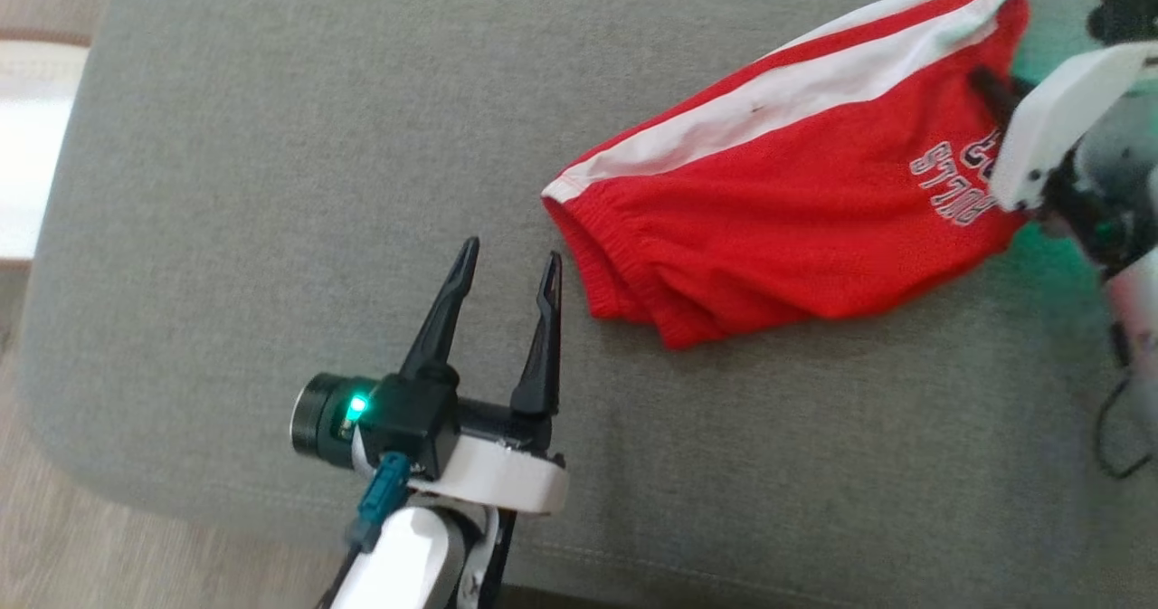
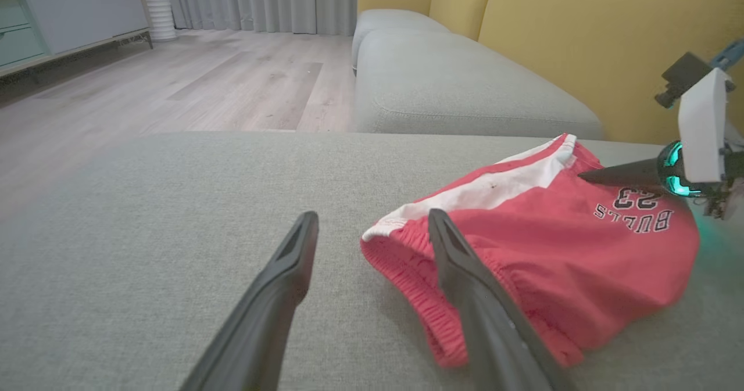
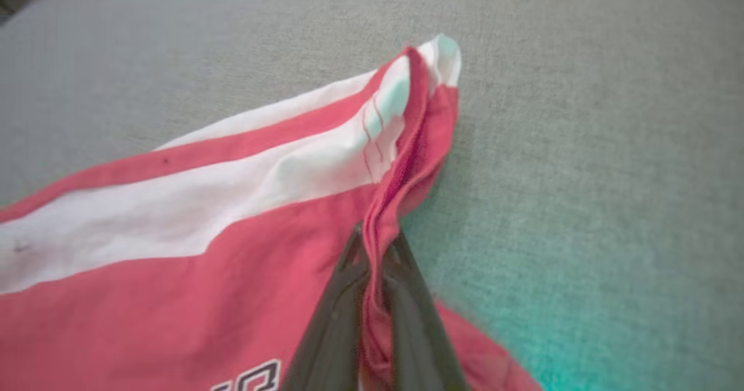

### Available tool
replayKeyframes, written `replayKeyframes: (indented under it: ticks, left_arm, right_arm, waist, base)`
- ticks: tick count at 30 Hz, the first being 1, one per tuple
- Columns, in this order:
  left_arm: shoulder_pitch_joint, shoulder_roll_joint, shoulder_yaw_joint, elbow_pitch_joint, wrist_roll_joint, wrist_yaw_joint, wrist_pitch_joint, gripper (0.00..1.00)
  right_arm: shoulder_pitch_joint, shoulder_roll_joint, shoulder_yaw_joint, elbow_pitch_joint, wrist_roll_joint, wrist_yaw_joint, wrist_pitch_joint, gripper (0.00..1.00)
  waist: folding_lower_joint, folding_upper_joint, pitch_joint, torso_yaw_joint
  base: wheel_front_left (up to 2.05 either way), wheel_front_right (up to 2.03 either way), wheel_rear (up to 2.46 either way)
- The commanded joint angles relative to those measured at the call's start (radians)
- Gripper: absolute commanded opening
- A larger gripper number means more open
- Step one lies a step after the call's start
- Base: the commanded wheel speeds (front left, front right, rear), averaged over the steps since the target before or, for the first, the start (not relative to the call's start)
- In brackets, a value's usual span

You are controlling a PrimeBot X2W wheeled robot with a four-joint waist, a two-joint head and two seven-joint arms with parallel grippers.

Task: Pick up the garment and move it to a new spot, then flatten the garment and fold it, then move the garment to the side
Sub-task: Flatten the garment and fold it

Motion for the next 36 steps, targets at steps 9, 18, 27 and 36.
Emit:
replayKeyframes:
  ticks: [9,18,27,36]
  left_arm:
    - [0.104,-0.007,0.112,0.028,0.048,-0.065,-0.005,1.0]
    - [0.134,-0.01,0.158,0.034,0.068,-0.103,-0.005,1.0]
    - [0.151,-0.012,0.158,0.027,0.039,-0.095,-0.005,1.0]
    - [0.107,-0.013,0.12,0.024,0.0,-0.062,-0.005,1.0]
  right_arm:
    - [0.172,0.06,-0.105,-0.086,0.098,-0.001,-0.014,0.0]
    - [0.221,0.021,-0.272,-0.045,0.052,-0.001,-0.074,0.0]
    - [0.193,0.047,-0.318,-0.183,-0.029,-0.001,-0.052,0.0]
    - [0.201,0.266,-0.13,-0.374,-0.103,-0.001,0.066,0.0]
  waist:
    - [0.0,0.0,-0.133,-0.156]
    - [0.0,0.0,-0.159,-0.17]
    - [0.0,0.0,-0.144,-0.138]
    - [0.0,0.0,-0.1,-0.114]
  base:
    - [0.0,0.0,0.0]
    - [0.0,0.0,0.0]
    - [0.0,0.0,0.0]
    - [0.0,0.0,0.0]
